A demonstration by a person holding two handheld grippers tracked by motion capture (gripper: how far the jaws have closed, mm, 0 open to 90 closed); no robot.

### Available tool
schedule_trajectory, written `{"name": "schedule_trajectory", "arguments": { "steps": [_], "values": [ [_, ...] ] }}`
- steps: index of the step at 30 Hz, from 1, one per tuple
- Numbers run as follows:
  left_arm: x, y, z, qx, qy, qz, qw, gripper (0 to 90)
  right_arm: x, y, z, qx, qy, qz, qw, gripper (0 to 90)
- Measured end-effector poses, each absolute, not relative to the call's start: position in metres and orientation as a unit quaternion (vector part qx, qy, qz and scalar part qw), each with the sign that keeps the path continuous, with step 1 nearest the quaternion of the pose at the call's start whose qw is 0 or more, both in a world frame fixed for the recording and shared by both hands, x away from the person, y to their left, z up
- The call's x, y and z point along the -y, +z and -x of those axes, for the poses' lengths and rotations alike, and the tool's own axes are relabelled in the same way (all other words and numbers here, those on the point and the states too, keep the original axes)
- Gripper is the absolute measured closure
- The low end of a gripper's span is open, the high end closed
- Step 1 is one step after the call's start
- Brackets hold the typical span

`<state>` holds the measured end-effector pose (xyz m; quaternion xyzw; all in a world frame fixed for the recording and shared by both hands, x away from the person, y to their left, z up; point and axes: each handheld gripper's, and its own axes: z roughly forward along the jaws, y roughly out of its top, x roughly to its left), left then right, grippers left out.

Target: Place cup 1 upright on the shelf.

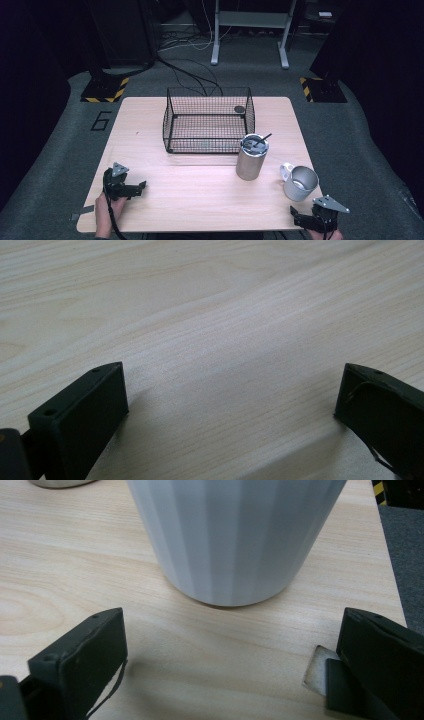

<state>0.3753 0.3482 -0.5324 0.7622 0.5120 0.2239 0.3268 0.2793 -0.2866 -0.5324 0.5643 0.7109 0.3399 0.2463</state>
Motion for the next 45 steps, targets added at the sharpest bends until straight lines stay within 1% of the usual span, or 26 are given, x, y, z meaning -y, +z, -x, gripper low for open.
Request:
{"name": "schedule_trajectory", "arguments": {
  "steps": [13,17,26,35,45],
  "values": [
    [-0.348,-0.532,-0.375,-0.512,0.224,-0.762,0.327,0.2,0.280,-0.525,-0.273,-0.722,0.335,-0.560,0.230,0.0],
    [-0.348,-0.532,-0.375,-0.512,0.224,-0.762,0.327,0.2,0.277,-0.521,-0.268,-0.720,0.347,-0.554,0.233,0.0],
    [-0.348,-0.532,-0.375,-0.512,0.224,-0.762,0.327,0.2,0.256,-0.515,-0.262,-0.736,0.358,-0.534,0.212,0.0],
    [-0.348,-0.532,-0.375,-0.512,0.224,-0.762,0.327,0.2,0.229,-0.506,-0.264,-0.761,0.370,-0.494,0.201,0.0],
    [-0.348,-0.532,-0.375,-0.512,0.224,-0.762,0.327,0.2,0.205,-0.499,-0.280,-0.780,0.382,-0.459,0.186,0.0]
  ]
}}
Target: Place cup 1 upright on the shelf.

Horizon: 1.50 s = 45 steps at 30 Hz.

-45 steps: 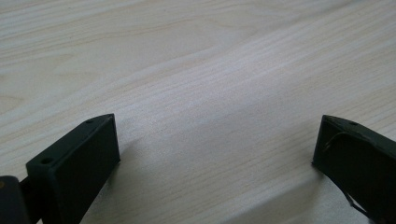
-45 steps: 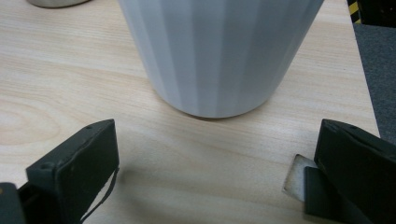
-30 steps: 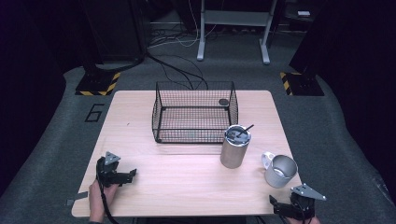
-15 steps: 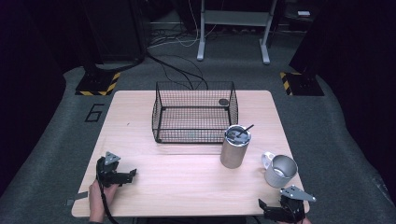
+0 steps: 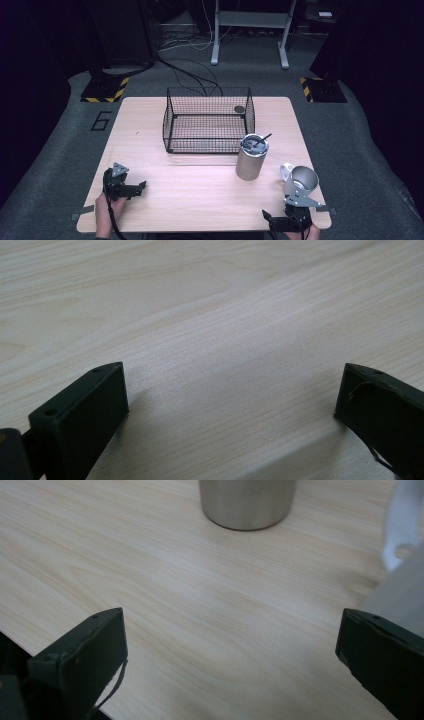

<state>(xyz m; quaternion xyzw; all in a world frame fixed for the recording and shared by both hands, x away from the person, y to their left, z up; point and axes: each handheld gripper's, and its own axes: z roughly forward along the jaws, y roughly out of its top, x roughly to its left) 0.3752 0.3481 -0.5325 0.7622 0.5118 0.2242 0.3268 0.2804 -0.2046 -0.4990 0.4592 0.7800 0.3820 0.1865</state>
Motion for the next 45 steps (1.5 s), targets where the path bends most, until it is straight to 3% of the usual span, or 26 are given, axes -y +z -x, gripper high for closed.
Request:
{"name": "schedule_trajectory", "arguments": {
  "steps": [15,45],
  "values": [
    [-0.348,-0.532,-0.375,-0.512,0.224,-0.763,0.326,0.3,0.174,-0.488,-0.310,-0.799,0.394,-0.418,0.175,0.0],
    [-0.349,-0.532,-0.374,-0.509,0.222,-0.767,0.321,0.4,0.152,-0.419,-0.401,-0.767,0.413,-0.434,0.229,0.0]
  ]
}}
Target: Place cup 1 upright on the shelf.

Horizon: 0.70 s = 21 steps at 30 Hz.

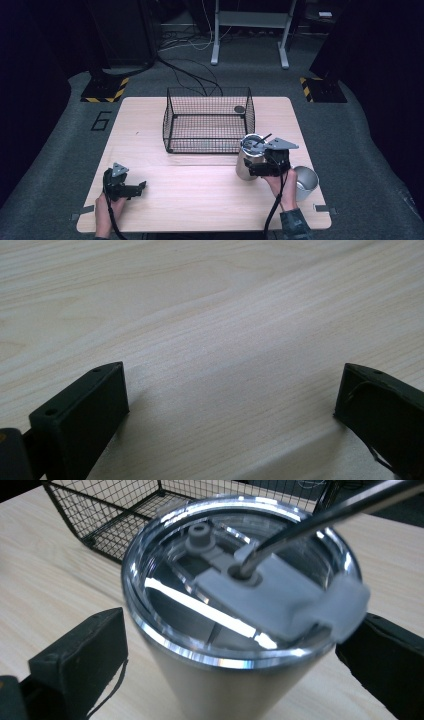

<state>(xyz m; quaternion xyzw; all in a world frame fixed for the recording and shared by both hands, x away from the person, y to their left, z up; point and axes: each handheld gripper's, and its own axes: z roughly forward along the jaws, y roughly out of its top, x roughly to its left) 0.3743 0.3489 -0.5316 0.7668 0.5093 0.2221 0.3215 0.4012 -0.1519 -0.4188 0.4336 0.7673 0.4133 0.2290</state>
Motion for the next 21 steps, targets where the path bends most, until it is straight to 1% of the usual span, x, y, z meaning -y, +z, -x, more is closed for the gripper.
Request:
{"name": "schedule_trajectory", "arguments": {
  "steps": [4,8,9,16,21],
  "values": [
    [-0.349,-0.532,-0.374,-0.509,0.222,-0.767,0.321,0.3,0.149,-0.417,-0.408,-0.767,0.413,-0.434,0.230,0.1],
    [-0.349,-0.532,-0.375,-0.509,0.224,-0.766,0.323,0.4,0.145,-0.416,-0.417,-0.768,0.415,-0.434,0.221,1.8],
    [-0.349,-0.532,-0.375,-0.509,0.224,-0.766,0.323,0.4,0.143,-0.415,-0.418,-0.770,0.412,-0.432,0.226,2.1],
    [-0.349,-0.531,-0.375,-0.509,0.222,-0.768,0.320,0.4,0.142,-0.416,-0.419,-0.767,0.413,-0.435,0.228,2.8],
    [-0.349,-0.531,-0.375,-0.508,0.221,-0.768,0.320,0.4,0.142,-0.417,-0.421,-0.768,0.413,-0.436,0.221,2.7]
  ]
}}
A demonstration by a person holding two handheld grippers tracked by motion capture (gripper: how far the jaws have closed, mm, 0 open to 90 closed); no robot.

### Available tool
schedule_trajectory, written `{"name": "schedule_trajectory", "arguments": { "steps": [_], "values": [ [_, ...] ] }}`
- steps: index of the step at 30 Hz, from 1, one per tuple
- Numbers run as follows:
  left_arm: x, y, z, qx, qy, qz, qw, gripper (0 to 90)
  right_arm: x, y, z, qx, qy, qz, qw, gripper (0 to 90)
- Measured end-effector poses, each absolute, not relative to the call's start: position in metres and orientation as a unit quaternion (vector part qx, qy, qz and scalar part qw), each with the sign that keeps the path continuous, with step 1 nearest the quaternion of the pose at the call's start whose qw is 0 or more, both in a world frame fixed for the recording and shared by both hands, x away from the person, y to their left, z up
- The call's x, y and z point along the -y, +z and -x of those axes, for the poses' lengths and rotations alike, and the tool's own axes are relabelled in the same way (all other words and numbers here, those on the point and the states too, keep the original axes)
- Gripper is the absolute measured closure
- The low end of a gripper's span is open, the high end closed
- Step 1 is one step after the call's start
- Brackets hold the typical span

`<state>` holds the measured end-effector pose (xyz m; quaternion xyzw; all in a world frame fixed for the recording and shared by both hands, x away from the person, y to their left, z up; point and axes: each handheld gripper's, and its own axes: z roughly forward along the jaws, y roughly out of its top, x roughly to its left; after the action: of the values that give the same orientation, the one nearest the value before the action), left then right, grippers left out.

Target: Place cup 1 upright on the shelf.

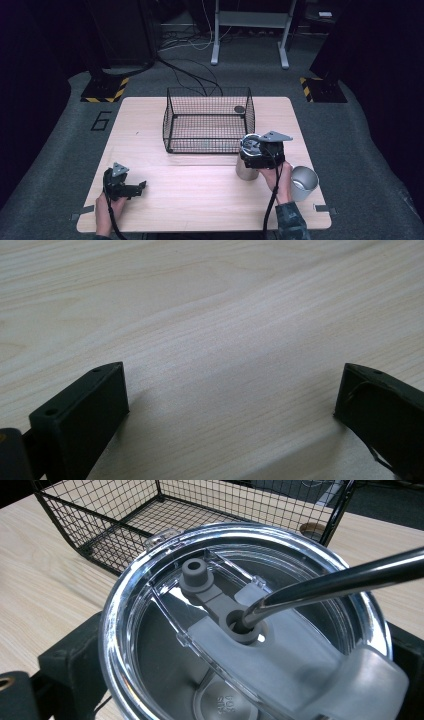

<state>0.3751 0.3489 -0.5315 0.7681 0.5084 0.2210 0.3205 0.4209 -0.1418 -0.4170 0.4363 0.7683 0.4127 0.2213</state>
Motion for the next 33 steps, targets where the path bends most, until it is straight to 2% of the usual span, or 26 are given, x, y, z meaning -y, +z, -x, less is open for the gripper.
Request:
{"name": "schedule_trajectory", "arguments": {
  "steps": [15,19,33],
  "values": [
    [-0.349,-0.532,-0.375,-0.509,0.223,-0.767,0.321,0.4,0.142,-0.415,-0.422,-0.778,0.407,-0.424,0.223,3.6],
    [-0.348,-0.532,-0.375,-0.507,0.221,-0.768,0.323,0.5,0.143,-0.414,-0.422,-0.781,0.408,-0.423,0.212,3.6],
    [-0.347,-0.532,-0.376,-0.505,0.218,-0.768,0.327,0.5,0.143,-0.398,-0.416,-0.793,0.405,-0.406,0.206,3.6]
  ]
}}
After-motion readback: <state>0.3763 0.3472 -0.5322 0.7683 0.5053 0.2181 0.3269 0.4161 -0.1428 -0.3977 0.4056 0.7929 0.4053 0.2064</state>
